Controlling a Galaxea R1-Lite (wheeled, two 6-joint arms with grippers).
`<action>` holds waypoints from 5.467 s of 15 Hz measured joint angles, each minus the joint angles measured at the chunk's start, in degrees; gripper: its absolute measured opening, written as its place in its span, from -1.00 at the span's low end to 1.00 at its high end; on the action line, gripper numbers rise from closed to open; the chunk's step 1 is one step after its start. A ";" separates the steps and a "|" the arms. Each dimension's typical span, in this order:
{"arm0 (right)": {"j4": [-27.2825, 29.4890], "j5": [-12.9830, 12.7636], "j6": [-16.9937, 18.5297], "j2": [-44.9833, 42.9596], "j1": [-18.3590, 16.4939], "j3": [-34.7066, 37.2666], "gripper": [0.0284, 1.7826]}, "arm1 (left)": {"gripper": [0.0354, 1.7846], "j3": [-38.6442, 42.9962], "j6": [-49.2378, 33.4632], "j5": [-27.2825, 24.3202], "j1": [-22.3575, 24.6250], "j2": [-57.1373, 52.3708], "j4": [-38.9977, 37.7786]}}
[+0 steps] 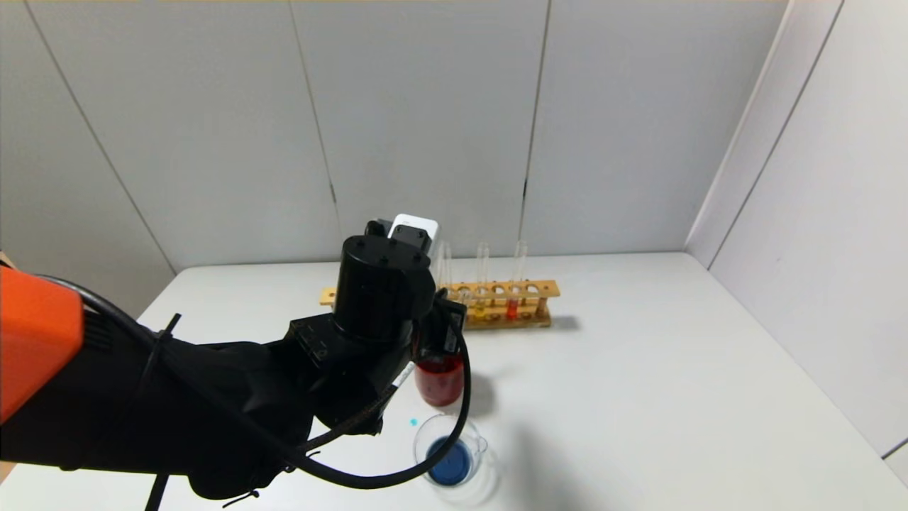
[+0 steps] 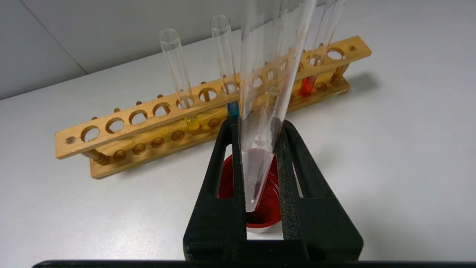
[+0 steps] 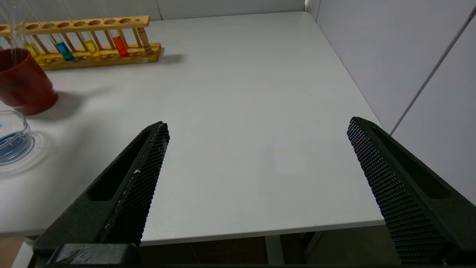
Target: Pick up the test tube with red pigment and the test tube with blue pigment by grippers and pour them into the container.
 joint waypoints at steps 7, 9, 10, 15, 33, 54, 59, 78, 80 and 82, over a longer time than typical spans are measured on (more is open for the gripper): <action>0.00 -0.02 -0.01 0.00 0.00 0.00 0.96 | -0.70 -0.09 0.05 -3.12 2.23 5.45 -4.16; 0.00 -0.02 -0.01 0.00 0.00 0.00 0.96 | -0.70 0.13 0.00 -3.61 2.84 6.53 -4.88; -0.01 -0.02 -0.01 0.00 0.02 0.00 0.96 | -0.70 0.30 -0.01 -3.61 3.11 6.97 -5.14; 0.00 0.00 -0.01 0.00 0.00 0.00 0.96 | -0.70 0.72 -0.01 -3.61 3.44 9.26 -7.22; 0.00 -0.02 -0.01 0.00 0.00 0.00 0.96 | 0.96 1.10 2.69 -1.02 4.00 6.21 -6.80; 0.00 0.00 -0.01 0.00 -0.02 0.02 0.96 | 0.96 17.42 9.35 4.05 47.84 -87.74 50.71; 0.02 -0.02 -0.01 0.00 -0.02 0.02 0.96 | 0.96 22.30 6.79 -7.74 47.79 -100.83 49.53; 0.00 0.00 -0.01 0.00 0.00 0.00 0.96 | 0.96 51.10 7.07 -28.90 47.56 -105.69 38.28; 0.00 -0.02 -0.01 0.00 0.00 0.00 0.96 | 0.96 51.41 5.97 -28.84 47.51 -105.69 37.41; 0.00 0.00 -0.04 0.00 0.00 0.00 0.96 | 0.96 51.46 5.95 -28.87 47.51 -105.69 37.35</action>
